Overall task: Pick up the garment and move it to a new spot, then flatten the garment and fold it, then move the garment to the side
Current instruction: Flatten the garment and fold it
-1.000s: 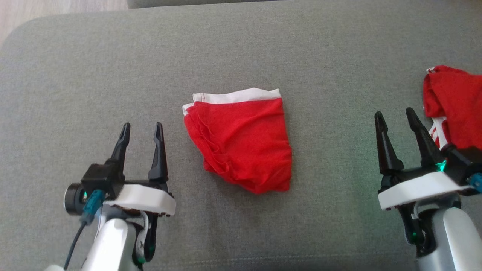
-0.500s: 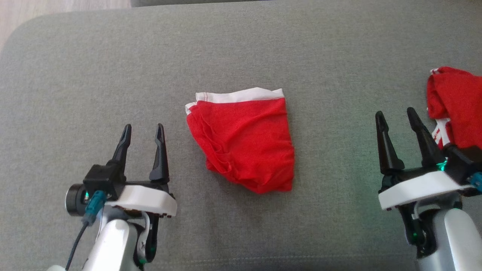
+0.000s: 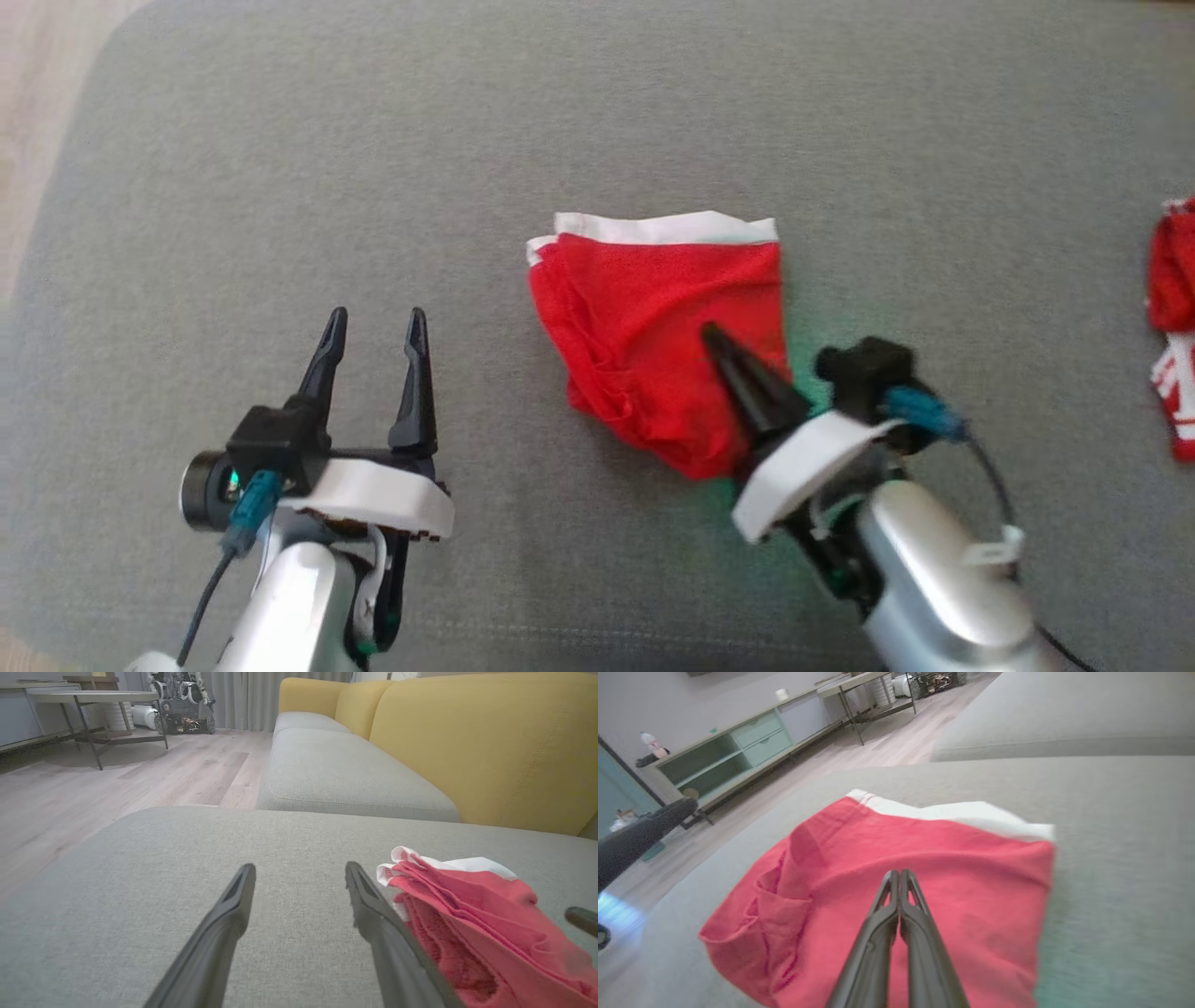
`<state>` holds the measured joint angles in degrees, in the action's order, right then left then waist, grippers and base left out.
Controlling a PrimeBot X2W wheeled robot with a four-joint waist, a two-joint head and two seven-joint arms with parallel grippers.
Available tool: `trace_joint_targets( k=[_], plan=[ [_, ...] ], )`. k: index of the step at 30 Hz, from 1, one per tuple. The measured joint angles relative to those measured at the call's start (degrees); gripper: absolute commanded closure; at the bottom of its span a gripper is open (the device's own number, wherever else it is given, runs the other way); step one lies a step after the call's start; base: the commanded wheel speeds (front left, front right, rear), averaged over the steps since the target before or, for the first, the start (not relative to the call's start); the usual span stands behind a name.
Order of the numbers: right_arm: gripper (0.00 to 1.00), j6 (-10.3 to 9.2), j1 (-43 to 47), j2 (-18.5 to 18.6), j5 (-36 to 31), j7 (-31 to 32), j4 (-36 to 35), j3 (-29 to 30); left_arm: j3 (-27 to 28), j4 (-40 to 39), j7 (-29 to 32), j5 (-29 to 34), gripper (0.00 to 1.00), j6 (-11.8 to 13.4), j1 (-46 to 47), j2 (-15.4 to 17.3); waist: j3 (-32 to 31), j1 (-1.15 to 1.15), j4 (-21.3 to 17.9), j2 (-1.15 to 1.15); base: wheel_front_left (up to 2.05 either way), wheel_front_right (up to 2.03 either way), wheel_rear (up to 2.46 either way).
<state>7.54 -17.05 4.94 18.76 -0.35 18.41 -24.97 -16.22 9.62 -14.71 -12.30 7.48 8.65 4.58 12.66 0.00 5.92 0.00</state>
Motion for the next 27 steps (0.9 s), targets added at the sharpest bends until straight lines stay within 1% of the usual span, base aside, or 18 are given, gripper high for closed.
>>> trace_joint_targets(
  k=[3,8,13,16,19,22,24,27],
  plan=[
    [1.00,0.00,-2.6,-0.7,2.3,-1.2,5.6,-4.7,-0.4,0.1,0.0,-0.1,0.00,-0.3,0.2,-0.1,0.2,0.00,1.6,0.00,0.00,0.00,0.00],
    [1.00,0.00,-6.3,-0.7,5.7,-2.9,12.2,-11.6,-1.2,0.2,0.0,-0.1,0.00,-0.3,0.6,-0.6,0.6,0.00,3.8,0.00,0.00,0.00,0.00],
    [1.00,0.00,-8.7,-0.7,8.6,-4.7,14.4,-18.4,-1.3,0.2,0.0,-0.1,0.00,-0.3,0.9,-1.0,0.5,0.00,4.9,0.00,0.00,0.00,0.00],
    [1.00,0.00,-9.3,-0.7,10.3,-4.7,14.8,-23.0,-1.3,0.2,0.0,-0.1,0.00,-0.3,0.9,-1.0,0.4,0.00,4.8,0.00,0.00,0.00,0.00],
    [1.00,0.00,-9.5,-0.8,11.8,-4.4,15.4,-26.2,-1.1,0.2,0.0,-0.1,0.00,-0.2,0.9,-1.0,0.2,0.00,4.4,0.00,0.00,0.00,0.00],
    [1.00,0.00,-9.6,-0.8,12.5,-5.8,15.3,-26.8,-0.7,0.2,0.0,-0.1,0.00,-0.2,0.8,-1.0,-0.1,0.00,3.6,0.00,0.00,0.00,0.00],
    [1.00,0.00,-10.1,-0.6,12.5,-7.5,14.2,-26.0,0.0,0.2,0.0,-0.1,0.00,-0.2,0.8,-1.0,-0.4,0.00,2.9,0.00,0.00,0.00,0.00],
    [1.00,0.00,-10.9,0.2,12.5,-9.6,11.0,-21.9,0.5,0.0,0.0,-0.1,0.00,-0.1,0.7,-0.9,-0.9,0.00,1.7,0.00,0.00,0.00,0.00]
  ],
)
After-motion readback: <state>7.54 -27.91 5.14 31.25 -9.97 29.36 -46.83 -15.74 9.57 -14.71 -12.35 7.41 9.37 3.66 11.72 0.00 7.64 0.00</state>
